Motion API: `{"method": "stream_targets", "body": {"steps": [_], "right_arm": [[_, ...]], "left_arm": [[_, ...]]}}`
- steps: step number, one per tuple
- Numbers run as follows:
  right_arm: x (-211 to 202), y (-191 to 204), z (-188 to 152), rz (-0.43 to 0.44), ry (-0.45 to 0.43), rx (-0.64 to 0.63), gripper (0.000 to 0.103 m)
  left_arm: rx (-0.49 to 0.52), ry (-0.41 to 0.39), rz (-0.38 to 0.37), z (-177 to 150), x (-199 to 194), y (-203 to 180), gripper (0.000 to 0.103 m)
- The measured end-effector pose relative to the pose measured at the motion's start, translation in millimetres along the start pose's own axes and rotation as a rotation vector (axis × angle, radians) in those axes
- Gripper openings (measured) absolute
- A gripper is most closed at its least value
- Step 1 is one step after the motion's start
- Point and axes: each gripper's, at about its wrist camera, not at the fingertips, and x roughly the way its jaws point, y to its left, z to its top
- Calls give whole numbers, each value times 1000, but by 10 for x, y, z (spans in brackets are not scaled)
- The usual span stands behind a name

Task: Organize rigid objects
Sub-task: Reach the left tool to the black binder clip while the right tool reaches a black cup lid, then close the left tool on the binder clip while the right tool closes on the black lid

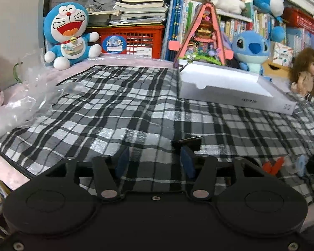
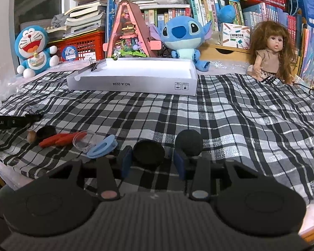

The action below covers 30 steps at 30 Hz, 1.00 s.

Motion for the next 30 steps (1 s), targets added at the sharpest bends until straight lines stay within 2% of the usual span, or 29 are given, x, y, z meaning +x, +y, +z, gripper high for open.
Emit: {"method": "stream_targets", "body": {"steps": [4, 8, 13, 15, 16, 17, 19, 22, 30], "right_arm": [[-2, -5, -2, 2, -2, 12, 58], [-4, 2, -4, 5, -4, 25, 58], [-3, 13, -18, 6, -10, 33, 58], [-3, 15, -19, 6, -10, 33, 58], [-2, 14, -19, 6, -10, 35, 57], [-3, 15, -18, 7, -10, 38, 40], [-19, 26, -17, -4, -12, 40, 37], [-54, 50, 1, 9, -31, 31, 37], [-61, 37, 170, 17, -50, 36, 37]], "left_arm": [[-12, -7, -36, -12, -47, -59, 69], [-5, 3, -50, -10, -11, -172, 69], [-60, 8, -54, 36, 86, -221, 70], [-80, 7, -56, 60, 122, -230, 64], [-78, 4, -57, 66, 141, -234, 36], [-69, 13, -55, 64, 160, -253, 31], [-47, 4, -50, 59, 157, -293, 31], [-10, 0, -85, 60, 107, -352, 31], [12, -4, -124, 213, 52, -418, 31]]}}
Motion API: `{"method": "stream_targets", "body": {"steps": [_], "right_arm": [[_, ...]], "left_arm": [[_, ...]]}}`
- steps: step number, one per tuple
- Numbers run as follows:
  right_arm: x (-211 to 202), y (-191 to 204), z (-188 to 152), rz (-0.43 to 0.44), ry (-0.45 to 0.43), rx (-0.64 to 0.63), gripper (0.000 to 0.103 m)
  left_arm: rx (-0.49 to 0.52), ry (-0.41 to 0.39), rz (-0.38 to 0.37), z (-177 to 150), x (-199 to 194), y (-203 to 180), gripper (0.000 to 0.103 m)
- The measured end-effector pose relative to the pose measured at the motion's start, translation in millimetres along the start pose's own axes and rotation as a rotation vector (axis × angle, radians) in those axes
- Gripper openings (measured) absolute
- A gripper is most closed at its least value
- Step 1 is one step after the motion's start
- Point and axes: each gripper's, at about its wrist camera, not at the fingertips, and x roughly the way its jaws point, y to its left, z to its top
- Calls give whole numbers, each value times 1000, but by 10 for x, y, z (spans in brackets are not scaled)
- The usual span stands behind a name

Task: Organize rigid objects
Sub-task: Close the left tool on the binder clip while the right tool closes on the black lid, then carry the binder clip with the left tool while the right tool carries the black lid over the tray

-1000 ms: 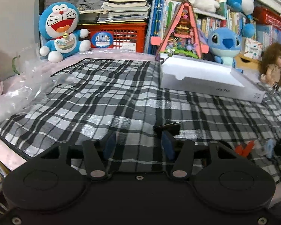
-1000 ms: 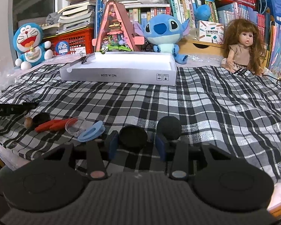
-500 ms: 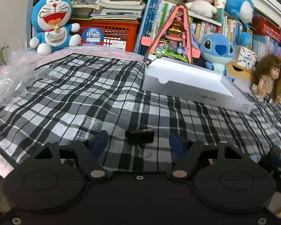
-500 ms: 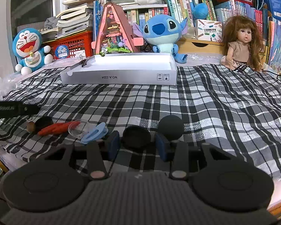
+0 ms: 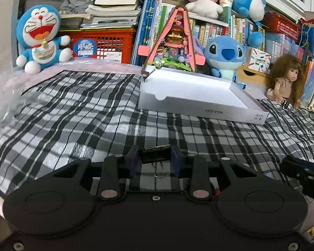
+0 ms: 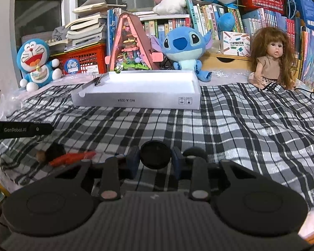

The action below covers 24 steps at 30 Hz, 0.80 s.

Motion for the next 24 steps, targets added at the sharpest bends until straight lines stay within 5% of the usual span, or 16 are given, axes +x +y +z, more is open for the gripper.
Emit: {"method": "stream_targets", "body": {"steps": [24], "right_arm": [[403, -156, 647, 5, 46, 36, 37]], "left_arm": [[46, 45, -120, 764, 315, -175, 31]]}}
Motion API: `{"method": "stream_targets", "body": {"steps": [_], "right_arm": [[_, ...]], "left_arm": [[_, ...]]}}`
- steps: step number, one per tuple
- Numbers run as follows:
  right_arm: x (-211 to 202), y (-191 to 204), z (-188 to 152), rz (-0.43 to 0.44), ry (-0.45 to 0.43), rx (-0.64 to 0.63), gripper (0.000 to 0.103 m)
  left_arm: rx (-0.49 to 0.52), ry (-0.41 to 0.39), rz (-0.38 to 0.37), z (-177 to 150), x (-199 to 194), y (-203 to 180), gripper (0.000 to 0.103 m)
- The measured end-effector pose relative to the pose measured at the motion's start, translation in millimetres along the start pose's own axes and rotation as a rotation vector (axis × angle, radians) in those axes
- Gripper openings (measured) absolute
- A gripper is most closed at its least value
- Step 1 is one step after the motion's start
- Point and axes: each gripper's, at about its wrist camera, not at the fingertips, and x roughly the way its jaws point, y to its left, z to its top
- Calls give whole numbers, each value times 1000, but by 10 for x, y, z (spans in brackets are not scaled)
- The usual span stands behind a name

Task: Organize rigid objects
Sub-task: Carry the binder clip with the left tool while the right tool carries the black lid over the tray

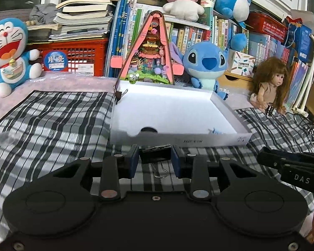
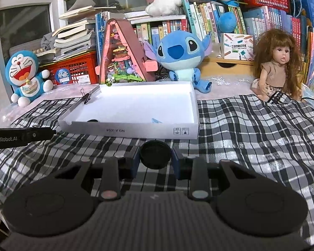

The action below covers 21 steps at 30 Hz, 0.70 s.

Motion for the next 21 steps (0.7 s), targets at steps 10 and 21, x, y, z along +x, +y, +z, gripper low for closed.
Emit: {"method": "stream_targets", "body": {"steps": [10, 21], "right_arm": [[392, -119, 534, 24, 78, 58, 37], [1002, -200, 921, 18, 181, 122, 37]], "left_arm": [[-37, 58, -55, 585, 431, 4, 31], [-77, 119, -38, 802, 1109, 47, 31]]}}
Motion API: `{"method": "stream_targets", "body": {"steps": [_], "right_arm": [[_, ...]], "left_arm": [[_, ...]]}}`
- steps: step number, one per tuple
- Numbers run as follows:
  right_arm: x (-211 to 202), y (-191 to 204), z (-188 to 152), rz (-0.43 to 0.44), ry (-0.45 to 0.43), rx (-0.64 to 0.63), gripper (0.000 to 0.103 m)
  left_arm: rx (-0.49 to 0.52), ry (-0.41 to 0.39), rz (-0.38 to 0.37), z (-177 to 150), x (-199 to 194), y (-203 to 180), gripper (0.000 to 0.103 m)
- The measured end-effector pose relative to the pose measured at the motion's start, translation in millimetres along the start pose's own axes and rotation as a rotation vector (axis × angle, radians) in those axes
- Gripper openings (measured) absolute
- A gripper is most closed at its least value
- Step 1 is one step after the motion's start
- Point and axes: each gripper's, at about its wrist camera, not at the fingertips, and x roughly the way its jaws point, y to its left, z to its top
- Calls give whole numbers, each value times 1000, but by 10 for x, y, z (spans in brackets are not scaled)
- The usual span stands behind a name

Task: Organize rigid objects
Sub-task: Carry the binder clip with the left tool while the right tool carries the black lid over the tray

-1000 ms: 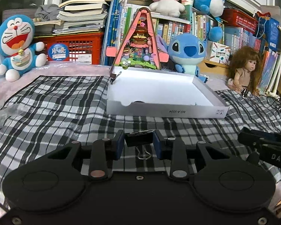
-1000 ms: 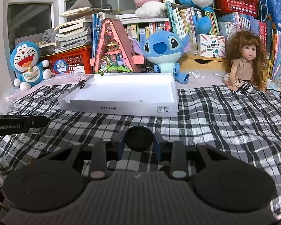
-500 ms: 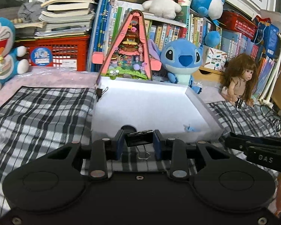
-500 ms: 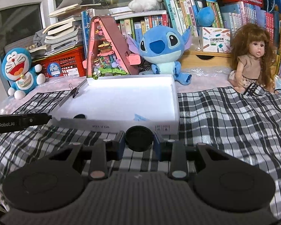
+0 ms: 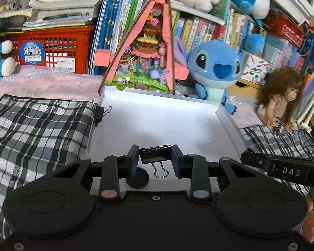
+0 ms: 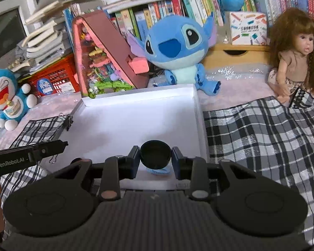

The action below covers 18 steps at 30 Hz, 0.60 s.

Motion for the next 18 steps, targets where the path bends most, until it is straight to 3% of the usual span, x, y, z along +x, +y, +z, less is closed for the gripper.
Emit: {"method": "stream_targets", "body": {"steps": [8, 18], "right_arm": [[427, 53, 62, -48, 67, -24, 38], [633, 78, 57, -75, 85, -49, 38]], "left_arm": [[-11, 33, 35, -9, 340, 65, 31], [-1, 41, 86, -57, 524, 126, 31]]}}
